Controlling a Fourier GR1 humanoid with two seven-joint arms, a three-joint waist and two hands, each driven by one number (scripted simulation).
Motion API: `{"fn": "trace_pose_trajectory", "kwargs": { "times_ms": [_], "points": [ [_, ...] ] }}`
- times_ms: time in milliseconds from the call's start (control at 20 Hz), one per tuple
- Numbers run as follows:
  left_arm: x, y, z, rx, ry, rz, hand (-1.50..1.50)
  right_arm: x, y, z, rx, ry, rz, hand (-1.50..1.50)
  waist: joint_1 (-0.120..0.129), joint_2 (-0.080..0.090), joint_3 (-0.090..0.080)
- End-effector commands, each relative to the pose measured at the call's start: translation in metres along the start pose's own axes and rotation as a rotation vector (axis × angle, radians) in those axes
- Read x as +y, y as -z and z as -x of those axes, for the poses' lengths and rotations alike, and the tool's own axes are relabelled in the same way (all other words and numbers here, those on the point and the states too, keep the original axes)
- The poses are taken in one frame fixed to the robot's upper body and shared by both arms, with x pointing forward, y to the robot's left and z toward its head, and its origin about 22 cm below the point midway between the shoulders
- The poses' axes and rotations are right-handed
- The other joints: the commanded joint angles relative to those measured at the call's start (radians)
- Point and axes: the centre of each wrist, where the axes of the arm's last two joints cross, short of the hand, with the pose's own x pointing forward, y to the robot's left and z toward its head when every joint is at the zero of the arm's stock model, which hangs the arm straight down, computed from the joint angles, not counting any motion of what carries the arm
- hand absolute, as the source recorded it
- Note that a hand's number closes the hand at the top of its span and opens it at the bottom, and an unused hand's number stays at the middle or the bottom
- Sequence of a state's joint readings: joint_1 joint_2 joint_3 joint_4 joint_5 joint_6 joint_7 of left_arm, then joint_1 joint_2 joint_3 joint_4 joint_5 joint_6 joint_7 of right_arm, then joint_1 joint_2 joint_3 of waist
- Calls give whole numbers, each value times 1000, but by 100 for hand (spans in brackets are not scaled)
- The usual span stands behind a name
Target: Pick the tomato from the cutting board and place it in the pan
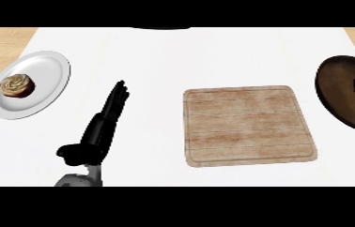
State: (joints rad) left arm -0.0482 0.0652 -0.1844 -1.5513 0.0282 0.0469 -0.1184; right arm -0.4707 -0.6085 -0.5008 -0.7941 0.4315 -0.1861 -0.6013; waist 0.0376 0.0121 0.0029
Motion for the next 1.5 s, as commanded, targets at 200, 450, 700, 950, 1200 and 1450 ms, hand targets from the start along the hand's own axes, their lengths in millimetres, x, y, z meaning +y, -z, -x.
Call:
{"fn": "trace_pose_trajectory", "kwargs": {
  "times_ms": [200, 450, 700, 950, 1200, 1450],
  "points": [
    [-4, -4, 9, -20, 0, 13, 0, -10, 28, 14, 26, 11, 46, 150, 23, 11, 2],
    [-2, 3, -2, -16, 2, 55, 0, 13, 7, 24, 174, -180, -445, -150, 55, 19, 1],
    [-19, 11, -1, -23, -15, 33, 0, 36, 12, 16, 186, 24, -546, -150, 44, 20, 4],
    [-9, 0, -7, -23, 7, 37, 0, 43, 32, -1, 131, 235, -358, -150, 36, 10, 4],
    [2, 15, -14, -30, 0, 15, 0, -9, 29, 21, 112, 396, -242, -150, 16, 15, 6],
    [-2, 5, -9, -21, 6, 17, 0, -49, 6, 45, 185, 519, -263, -150, 11, 15, 6]
  ]
}}
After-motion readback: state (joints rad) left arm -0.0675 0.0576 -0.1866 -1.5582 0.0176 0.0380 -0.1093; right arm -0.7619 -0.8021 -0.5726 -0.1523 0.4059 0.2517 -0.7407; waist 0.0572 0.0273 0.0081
